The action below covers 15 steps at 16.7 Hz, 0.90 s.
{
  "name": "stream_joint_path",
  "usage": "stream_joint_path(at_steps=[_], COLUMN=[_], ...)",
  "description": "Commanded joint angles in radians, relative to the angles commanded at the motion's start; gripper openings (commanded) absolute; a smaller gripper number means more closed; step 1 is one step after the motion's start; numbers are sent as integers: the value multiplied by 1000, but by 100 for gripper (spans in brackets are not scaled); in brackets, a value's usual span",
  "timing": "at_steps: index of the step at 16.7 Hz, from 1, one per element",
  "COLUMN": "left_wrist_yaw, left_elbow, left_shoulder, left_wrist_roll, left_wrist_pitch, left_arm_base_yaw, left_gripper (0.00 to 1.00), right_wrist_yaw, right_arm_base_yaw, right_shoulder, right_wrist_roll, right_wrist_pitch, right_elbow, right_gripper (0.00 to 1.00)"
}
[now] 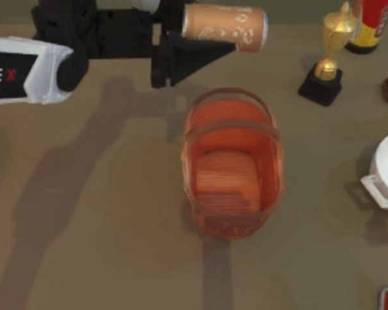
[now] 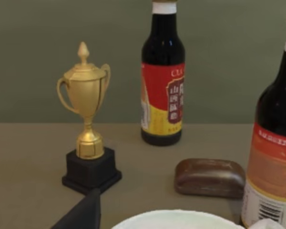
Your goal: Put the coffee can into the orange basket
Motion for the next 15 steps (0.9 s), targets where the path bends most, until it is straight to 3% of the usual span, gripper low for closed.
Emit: stream_joint_path(at_steps=[4, 11, 15], left_wrist_yaw=[2, 2, 2], left_elbow=[-8, -90, -100], left_shoulder=[37, 221, 239], left_wrist_roll=[1, -4, -4], left_wrist_pitch=[38, 318, 341], left_arm_base_yaw=[6, 25, 26], left_gripper=[0, 0, 0], right_wrist_yaw=[0, 0, 0], right_arm_base_yaw=[0, 0, 0], right_shoulder=[0, 0, 0], right_wrist_roll=[0, 0, 0], right_wrist_pitch=[0, 0, 0], right_elbow=[0, 0, 0], right_gripper=[100, 100, 100])
